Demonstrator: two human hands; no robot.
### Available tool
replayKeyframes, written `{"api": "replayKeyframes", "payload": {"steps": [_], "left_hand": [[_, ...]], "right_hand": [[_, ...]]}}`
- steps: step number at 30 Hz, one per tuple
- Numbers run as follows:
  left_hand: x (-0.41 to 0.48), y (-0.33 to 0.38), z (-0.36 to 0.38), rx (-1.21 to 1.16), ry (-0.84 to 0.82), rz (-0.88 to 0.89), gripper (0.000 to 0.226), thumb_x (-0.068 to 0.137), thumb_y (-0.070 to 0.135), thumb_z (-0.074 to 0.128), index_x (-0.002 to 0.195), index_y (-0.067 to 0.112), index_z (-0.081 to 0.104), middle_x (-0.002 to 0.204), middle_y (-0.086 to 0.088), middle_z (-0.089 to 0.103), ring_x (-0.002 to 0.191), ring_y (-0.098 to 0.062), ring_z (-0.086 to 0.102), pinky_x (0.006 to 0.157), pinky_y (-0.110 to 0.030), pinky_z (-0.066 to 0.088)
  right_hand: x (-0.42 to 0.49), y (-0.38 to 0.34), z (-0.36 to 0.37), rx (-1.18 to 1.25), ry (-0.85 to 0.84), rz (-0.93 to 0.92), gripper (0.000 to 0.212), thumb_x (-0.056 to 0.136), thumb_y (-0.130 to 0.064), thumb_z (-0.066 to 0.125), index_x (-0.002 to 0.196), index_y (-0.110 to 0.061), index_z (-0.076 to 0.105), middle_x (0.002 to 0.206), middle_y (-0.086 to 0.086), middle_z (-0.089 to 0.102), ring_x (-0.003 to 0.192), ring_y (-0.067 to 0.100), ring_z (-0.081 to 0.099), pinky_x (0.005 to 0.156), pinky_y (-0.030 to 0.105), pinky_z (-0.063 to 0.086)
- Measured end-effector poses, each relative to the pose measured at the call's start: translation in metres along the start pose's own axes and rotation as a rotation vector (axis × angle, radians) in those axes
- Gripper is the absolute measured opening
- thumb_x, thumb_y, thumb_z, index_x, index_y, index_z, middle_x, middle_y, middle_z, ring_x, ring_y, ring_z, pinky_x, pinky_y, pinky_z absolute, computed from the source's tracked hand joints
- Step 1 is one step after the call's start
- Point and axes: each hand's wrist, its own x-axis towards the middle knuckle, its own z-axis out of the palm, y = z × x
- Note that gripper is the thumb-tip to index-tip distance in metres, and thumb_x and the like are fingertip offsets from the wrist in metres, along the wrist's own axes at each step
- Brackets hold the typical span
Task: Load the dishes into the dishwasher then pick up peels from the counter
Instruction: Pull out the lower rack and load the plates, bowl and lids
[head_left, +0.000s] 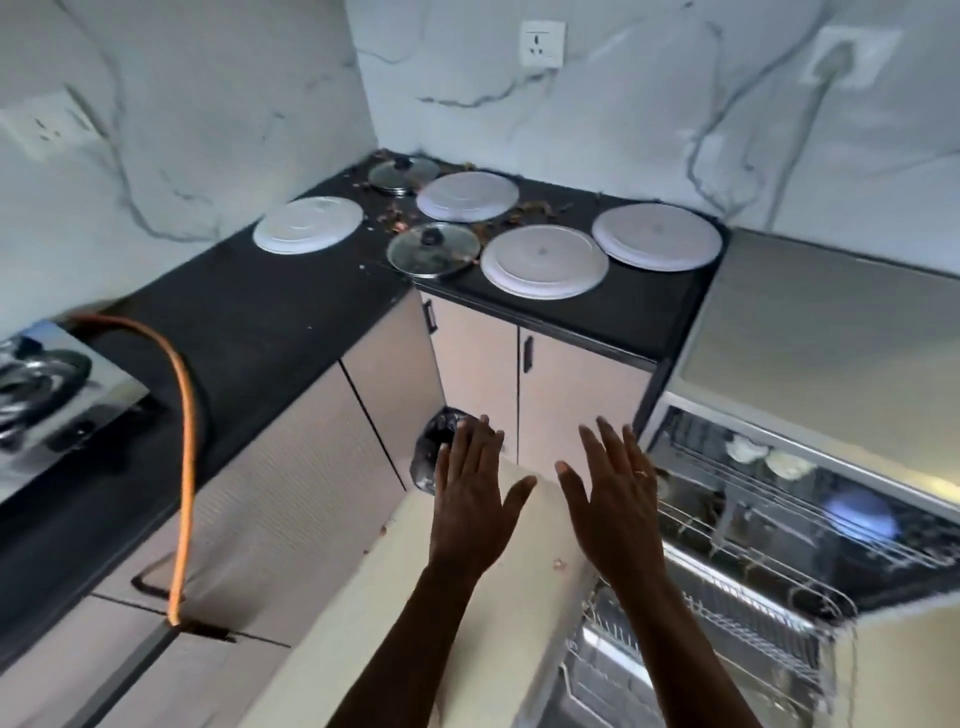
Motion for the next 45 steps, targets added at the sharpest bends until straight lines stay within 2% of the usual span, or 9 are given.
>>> {"api": "replayKeyframes", "payload": {"steps": [5, 8, 10, 15, 18, 26, 36, 41, 45], "left_hand": [[0.054, -0.068, -0.03, -0.014, -0.063, -0.001, 0.086, 0.089, 0.075, 0.019, 0.155, 0.023, 0.033, 0.17, 0.003, 0.011, 0.156, -0.018, -0.01, 0.126, -0.044, -0.004], [0.088, -0.108, -0.046, 0.005, -0.105, -0.006, 0.078, 0.095, 0.07, 0.035, 0.156, 0.021, 0.032, 0.17, 0.001, 0.008, 0.156, -0.021, -0.009, 0.122, -0.04, -0.01], [0.11, -0.136, -0.055, -0.008, -0.115, -0.012, 0.071, 0.098, 0.062, 0.042, 0.155, 0.02, 0.034, 0.169, 0.001, 0.01, 0.156, -0.023, -0.006, 0.123, -0.041, -0.008], [0.141, -0.191, -0.063, -0.048, -0.125, -0.006, 0.082, 0.091, 0.071, 0.028, 0.153, 0.019, 0.037, 0.169, 0.001, 0.015, 0.157, -0.023, -0.002, 0.126, -0.05, 0.003], [0.151, -0.209, -0.063, -0.077, -0.133, -0.012, 0.073, 0.097, 0.064, 0.043, 0.154, 0.02, 0.036, 0.169, 0.001, 0.015, 0.157, -0.022, -0.002, 0.126, -0.049, 0.006], [0.2, -0.213, -0.056, -0.14, -0.162, 0.029, 0.069, 0.097, 0.06, 0.047, 0.152, 0.019, 0.038, 0.168, 0.001, 0.016, 0.156, -0.02, -0.002, 0.12, -0.036, -0.008], [0.3, -0.204, 0.001, -0.114, -0.291, 0.094, 0.064, 0.098, 0.058, 0.049, 0.15, 0.021, 0.042, 0.166, 0.001, 0.025, 0.156, -0.018, 0.002, 0.124, -0.04, 0.0], [0.385, -0.175, 0.027, -0.085, -0.309, 0.094, 0.078, 0.087, 0.072, 0.034, 0.143, 0.02, 0.051, 0.158, -0.001, 0.041, 0.154, -0.021, 0.016, 0.123, -0.039, 0.01], [0.451, -0.148, 0.036, -0.139, -0.34, 0.026, 0.058, 0.093, 0.06, 0.055, 0.134, 0.02, 0.06, 0.156, -0.002, 0.044, 0.154, -0.019, 0.017, 0.121, -0.037, 0.013]], "right_hand": [[0.054, -0.057, 0.041, -0.012, -0.013, -0.003, 0.065, 0.102, -0.057, 0.028, 0.156, -0.022, 0.034, 0.167, 0.003, 0.021, 0.156, 0.023, 0.005, 0.126, 0.05, 0.009], [0.081, -0.09, 0.064, -0.007, -0.011, 0.01, 0.063, 0.103, -0.057, 0.027, 0.155, -0.022, 0.035, 0.167, 0.003, 0.021, 0.156, 0.023, 0.005, 0.126, 0.05, 0.01], [0.098, -0.11, 0.082, 0.001, -0.013, 0.035, 0.063, 0.102, -0.056, 0.033, 0.155, -0.022, 0.037, 0.167, 0.002, 0.022, 0.156, 0.023, 0.005, 0.126, 0.05, 0.011], [0.123, -0.145, 0.118, -0.009, -0.073, 0.088, 0.061, 0.102, -0.052, 0.041, 0.156, -0.023, 0.035, 0.167, 0.002, 0.02, 0.156, 0.023, 0.004, 0.126, 0.049, 0.009], [0.136, -0.157, 0.128, -0.038, -0.089, 0.086, 0.06, 0.103, -0.05, 0.043, 0.156, -0.024, 0.033, 0.167, 0.001, 0.02, 0.156, 0.023, 0.004, 0.126, 0.049, 0.009], [0.187, -0.156, 0.131, -0.064, -0.073, 0.156, 0.06, 0.101, -0.05, 0.048, 0.154, -0.024, 0.036, 0.166, 0.004, 0.025, 0.156, 0.025, 0.009, 0.125, 0.048, 0.008], [0.288, -0.111, 0.146, -0.018, -0.007, 0.235, 0.058, 0.099, -0.045, 0.057, 0.149, -0.018, 0.046, 0.163, 0.009, 0.031, 0.154, 0.033, 0.016, 0.124, 0.053, 0.016], [0.358, -0.065, 0.127, -0.001, -0.018, 0.296, 0.058, 0.097, -0.045, 0.06, 0.148, -0.02, 0.048, 0.161, 0.009, 0.034, 0.152, 0.034, 0.021, 0.124, 0.052, 0.014], [0.404, -0.027, 0.107, 0.01, -0.045, 0.375, 0.059, 0.096, -0.048, 0.059, 0.147, -0.021, 0.049, 0.16, 0.011, 0.036, 0.148, 0.034, 0.027, 0.121, 0.048, 0.022]]}}
